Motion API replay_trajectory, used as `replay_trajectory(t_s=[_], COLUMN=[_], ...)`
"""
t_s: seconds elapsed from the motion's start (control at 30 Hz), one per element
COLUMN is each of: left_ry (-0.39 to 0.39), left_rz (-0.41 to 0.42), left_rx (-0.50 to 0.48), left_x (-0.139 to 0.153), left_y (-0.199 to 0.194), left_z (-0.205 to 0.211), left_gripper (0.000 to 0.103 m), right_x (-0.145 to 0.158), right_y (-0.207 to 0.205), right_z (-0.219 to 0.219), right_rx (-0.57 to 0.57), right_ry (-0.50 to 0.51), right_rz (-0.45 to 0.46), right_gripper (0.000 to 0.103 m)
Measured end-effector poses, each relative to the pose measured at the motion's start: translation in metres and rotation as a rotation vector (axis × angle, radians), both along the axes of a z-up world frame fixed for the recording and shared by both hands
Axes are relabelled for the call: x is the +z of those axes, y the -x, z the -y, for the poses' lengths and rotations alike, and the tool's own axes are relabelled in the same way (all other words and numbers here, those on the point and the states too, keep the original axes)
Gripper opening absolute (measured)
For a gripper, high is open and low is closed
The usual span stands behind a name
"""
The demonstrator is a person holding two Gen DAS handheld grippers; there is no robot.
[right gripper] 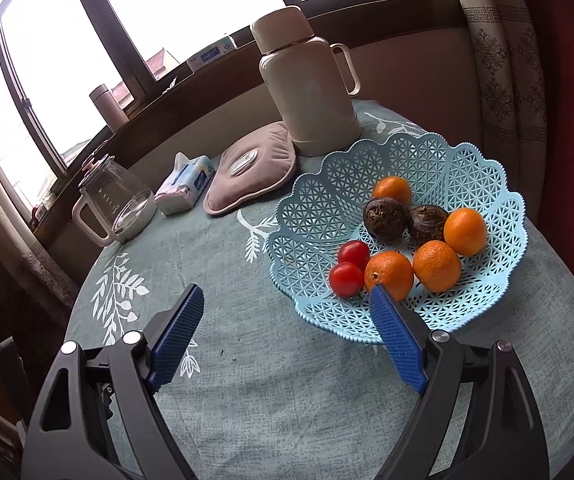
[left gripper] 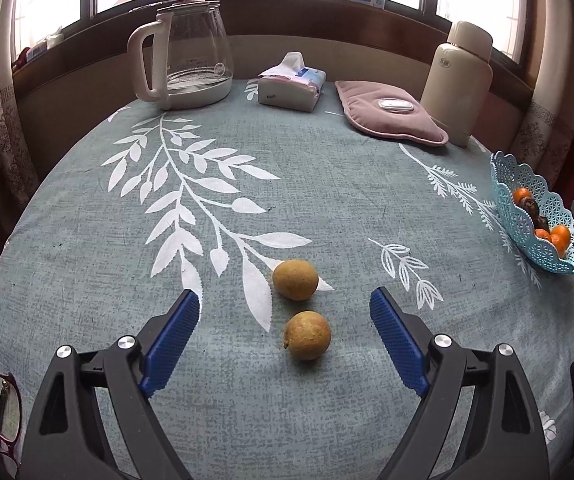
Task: Organize fruits
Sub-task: 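Move both grippers back to the two small yellow-brown round fruits, then close the left gripper on a yellow-brown round fruit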
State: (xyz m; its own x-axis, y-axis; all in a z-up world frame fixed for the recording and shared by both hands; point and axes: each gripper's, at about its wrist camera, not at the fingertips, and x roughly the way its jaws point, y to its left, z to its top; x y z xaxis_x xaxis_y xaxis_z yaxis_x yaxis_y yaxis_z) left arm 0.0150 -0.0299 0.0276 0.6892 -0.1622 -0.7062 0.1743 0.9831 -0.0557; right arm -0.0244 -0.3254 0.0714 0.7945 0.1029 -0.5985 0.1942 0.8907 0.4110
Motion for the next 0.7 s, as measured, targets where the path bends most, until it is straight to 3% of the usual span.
replay_trajectory(t_s=[0.43, 0.7], left_ry=[-0.010, 0.002], left_rz=[-0.022, -0.060], left_rx=[-0.029, -0.046], left_x=[-0.007, -0.015], left_y=[0.005, 0.000], left_z=[0.004, 0.006], left_gripper=[0.086, 0.068], right_x=[-0.001, -0.003], right_y=[0.002, 0.000], right_z=[-0.023, -0.029], right_rx=[0.062, 0.078], right_ry=[0.056, 0.059], right_rz=[0.006, -0.003], right_gripper=[0.086, 0.086])
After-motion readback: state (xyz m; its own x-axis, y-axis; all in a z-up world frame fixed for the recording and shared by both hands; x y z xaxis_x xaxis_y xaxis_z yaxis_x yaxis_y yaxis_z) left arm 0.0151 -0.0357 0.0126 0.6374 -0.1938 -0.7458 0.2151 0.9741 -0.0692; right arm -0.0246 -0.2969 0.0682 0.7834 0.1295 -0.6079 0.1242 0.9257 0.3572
